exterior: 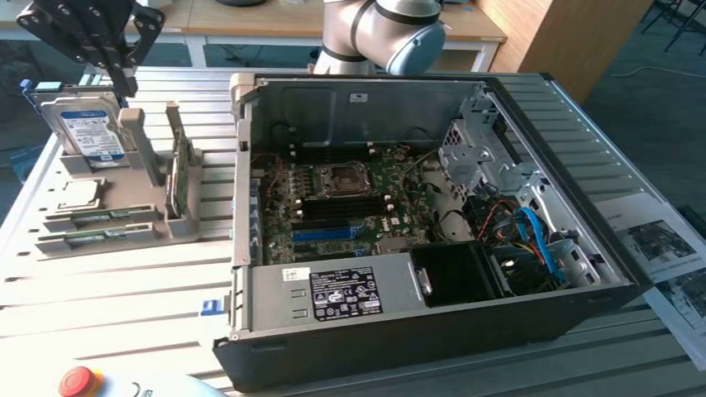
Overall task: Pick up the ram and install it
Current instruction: 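Reach for the ram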
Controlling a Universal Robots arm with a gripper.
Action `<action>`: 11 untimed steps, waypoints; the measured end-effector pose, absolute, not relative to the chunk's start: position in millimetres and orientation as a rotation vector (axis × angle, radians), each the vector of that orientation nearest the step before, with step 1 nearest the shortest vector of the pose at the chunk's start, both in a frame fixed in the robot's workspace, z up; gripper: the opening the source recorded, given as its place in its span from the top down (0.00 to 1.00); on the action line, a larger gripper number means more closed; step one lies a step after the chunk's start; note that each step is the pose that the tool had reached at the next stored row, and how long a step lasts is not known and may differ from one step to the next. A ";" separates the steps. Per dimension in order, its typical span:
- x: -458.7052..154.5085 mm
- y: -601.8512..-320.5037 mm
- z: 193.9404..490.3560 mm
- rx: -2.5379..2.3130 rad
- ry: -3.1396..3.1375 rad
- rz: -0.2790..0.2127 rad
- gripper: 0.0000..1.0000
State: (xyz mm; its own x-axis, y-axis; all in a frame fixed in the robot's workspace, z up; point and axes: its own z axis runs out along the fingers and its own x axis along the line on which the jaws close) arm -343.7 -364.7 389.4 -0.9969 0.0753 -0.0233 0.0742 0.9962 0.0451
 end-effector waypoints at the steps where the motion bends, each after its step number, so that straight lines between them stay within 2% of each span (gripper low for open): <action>1: -346.7 -364.4 389.3 0.116 3.114 0.069 0.90; 11: -377.3 -360.4 388.8 0.116 3.114 0.069 0.90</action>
